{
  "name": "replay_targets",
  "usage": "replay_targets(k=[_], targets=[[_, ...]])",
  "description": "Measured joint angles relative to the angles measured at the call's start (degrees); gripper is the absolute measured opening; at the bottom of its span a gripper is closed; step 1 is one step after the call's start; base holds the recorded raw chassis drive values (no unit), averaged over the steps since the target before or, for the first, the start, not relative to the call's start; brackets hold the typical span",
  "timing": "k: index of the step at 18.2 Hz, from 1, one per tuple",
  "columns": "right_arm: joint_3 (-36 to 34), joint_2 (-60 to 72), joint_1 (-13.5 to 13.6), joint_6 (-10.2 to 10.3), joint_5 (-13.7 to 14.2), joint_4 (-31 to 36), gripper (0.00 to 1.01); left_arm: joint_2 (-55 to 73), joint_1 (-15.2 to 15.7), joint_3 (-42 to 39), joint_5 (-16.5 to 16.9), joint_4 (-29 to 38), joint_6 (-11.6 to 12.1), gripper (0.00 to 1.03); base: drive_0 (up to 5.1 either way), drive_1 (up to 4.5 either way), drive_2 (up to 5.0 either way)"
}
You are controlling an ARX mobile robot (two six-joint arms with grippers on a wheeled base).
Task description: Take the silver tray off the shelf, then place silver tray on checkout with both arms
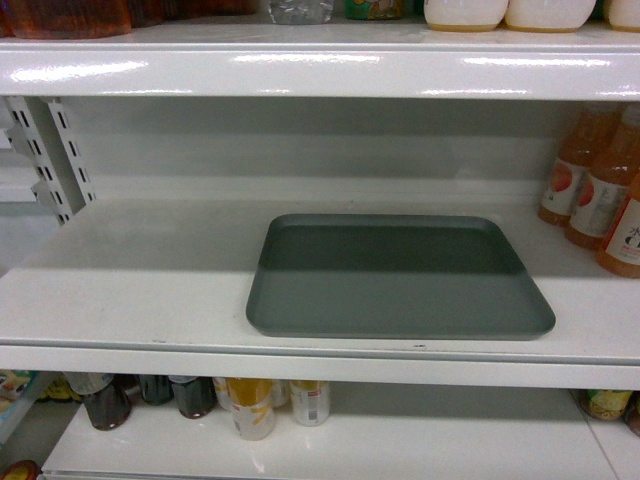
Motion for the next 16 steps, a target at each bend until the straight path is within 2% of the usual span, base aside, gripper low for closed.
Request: replay_targets(k=[2, 3, 4, 6, 9, 12, 16], targets=[[1.7, 11.7, 1.0, -0.7, -1.8, 4.0, 0.98, 16.0, 0.1, 3.7, 3.0, 8.7, -5.6, 0.98, 0.0, 0.00, 0.0], [2.4, 16.4, 0.9, -0.7, -2.2, 5.7, 0.98, 22.3, 0.3, 4.5, 6.2, 12.3, -6.2, 0.98, 0.0, 0.00, 0.0], [2.9, 22.8, 1.5, -0.6, -1.9, 9.3, 0.98, 31.2, -0.4, 4.8, 9.4, 17.9, -6.4, 0.98, 0.0, 0.00, 0.0], [4.0, 34.9, 3.0, -0.6, -1.5, 17.5, 0.98, 47.3, -1.2, 6.0, 12.3, 28.1, -4.7, 0.98, 0.0, 0.00, 0.0], [7.2, 52.1, 3.2, -0.6, -0.5, 28.7, 0.98, 68.8, -3.2, 14.1, 11.8, 39.7, -4.0, 0.98, 0.0, 0.00, 0.0], [12.7, 65.3, 3.2, 0.5, -0.3, 35.3, 0.98, 84.7, -5.6, 24.3, 12.2, 39.5, -4.3, 0.98, 0.0, 0.00, 0.0], [21.7, 78.7, 3.2, 2.1, 0.3, 38.4, 0.98, 97.0, -7.3, 39.2, 11.2, 35.8, -4.4, 0.98, 0.0, 0.00, 0.0]])
